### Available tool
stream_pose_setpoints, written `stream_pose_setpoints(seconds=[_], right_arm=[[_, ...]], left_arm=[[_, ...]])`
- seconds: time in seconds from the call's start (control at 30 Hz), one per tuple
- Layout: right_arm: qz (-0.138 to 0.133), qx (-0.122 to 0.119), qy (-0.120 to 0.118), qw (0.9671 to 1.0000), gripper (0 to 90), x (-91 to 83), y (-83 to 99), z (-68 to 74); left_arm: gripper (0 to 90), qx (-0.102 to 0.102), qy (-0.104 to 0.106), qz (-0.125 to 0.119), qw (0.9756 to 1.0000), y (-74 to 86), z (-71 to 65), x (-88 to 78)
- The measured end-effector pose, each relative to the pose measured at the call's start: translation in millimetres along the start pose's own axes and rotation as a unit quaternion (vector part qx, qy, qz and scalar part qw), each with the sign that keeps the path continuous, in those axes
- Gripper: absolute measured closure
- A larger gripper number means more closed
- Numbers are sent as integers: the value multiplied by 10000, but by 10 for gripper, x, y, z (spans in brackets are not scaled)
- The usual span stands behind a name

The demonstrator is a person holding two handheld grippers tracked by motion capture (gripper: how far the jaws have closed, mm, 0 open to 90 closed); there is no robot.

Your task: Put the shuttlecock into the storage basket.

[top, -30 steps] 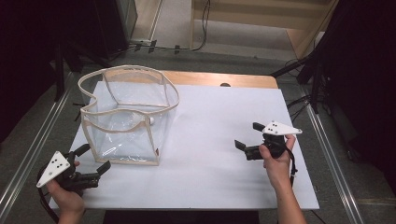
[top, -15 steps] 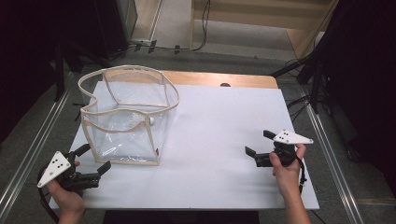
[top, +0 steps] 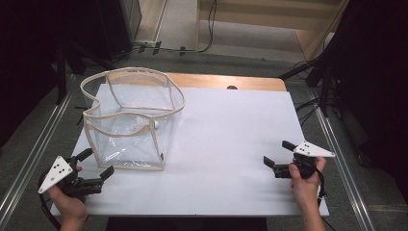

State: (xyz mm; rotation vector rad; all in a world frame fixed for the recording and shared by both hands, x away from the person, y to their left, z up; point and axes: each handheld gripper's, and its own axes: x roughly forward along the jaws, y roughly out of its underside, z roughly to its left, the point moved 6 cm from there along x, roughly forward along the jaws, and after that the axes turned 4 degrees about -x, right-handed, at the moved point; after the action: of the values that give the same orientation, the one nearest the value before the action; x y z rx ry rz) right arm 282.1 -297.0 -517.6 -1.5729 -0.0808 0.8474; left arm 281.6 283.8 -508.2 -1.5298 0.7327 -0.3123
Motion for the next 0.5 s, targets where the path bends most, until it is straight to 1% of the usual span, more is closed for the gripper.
stream_pose_setpoints(seconds=[0.2, 0.4, 0.5], right_arm=[[-35, 44, 132, 9999, 0, -85, 100, -78], [-83, 219, 181, 9996, 0, -183, 221, -149], [-106, 244, 228, 9994, 0, -215, 253, -174]], left_arm=[[0, -2, 6, -9, 10000, -3, -5, -4], [0, -3, 15, -26, 10000, -7, -5, -8], [0, 4, 11, -31, 10000, -10, 1, -14]])
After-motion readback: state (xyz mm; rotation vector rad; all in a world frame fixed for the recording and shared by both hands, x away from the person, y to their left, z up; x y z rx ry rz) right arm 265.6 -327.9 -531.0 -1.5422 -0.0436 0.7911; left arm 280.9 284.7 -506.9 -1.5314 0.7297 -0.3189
